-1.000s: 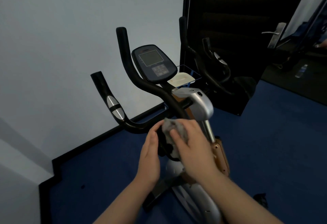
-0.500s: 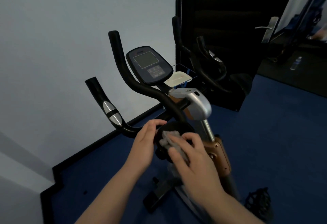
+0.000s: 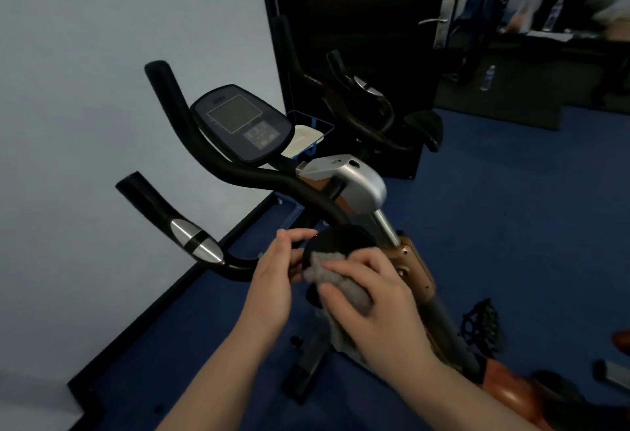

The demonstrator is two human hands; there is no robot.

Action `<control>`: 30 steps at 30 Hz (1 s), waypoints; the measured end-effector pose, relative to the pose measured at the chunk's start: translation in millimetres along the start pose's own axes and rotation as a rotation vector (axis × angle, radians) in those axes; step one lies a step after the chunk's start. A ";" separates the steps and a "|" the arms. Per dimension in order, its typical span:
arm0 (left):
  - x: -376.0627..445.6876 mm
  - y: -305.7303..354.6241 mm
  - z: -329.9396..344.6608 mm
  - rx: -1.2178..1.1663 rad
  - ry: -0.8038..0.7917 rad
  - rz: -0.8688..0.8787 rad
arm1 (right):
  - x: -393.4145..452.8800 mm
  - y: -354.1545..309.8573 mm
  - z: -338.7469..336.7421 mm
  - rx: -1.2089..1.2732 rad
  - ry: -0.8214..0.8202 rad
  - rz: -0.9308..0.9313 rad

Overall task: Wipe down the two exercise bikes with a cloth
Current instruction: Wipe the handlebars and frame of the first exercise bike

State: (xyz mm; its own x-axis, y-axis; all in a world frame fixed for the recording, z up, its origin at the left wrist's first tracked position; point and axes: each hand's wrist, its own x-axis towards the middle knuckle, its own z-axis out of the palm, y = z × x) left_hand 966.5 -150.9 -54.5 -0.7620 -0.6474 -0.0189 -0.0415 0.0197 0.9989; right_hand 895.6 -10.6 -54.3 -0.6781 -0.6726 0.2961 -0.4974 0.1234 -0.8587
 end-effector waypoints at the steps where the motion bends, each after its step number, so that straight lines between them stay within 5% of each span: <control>1: 0.3 0.2 -0.2 0.011 -0.024 -0.007 | -6.3 4.7 -2.8 0.024 0.045 0.021; 13: 2.2 1.2 5.3 0.109 -0.179 0.025 | -10.7 4.1 0.9 0.007 0.162 0.007; 18: 4.2 3.8 20.1 0.102 -0.121 0.045 | 19.9 -0.7 -18.6 -0.121 0.551 -0.117; 23: -0.6 1.0 26.4 0.084 -0.033 0.055 | 42.4 20.6 7.2 -0.284 0.385 -0.057; 30: -5.6 -3.7 26.6 0.080 0.033 0.081 | 68.6 27.0 -3.5 -0.060 0.113 0.042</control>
State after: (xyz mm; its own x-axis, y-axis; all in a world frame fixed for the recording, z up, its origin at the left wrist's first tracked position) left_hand 953.8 -127.0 -59.2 -0.7436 -0.6656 0.0641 -0.0335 0.1327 0.9906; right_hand 833.7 -50.8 -55.7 -0.7539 -0.5799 0.3089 -0.4965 0.1949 -0.8459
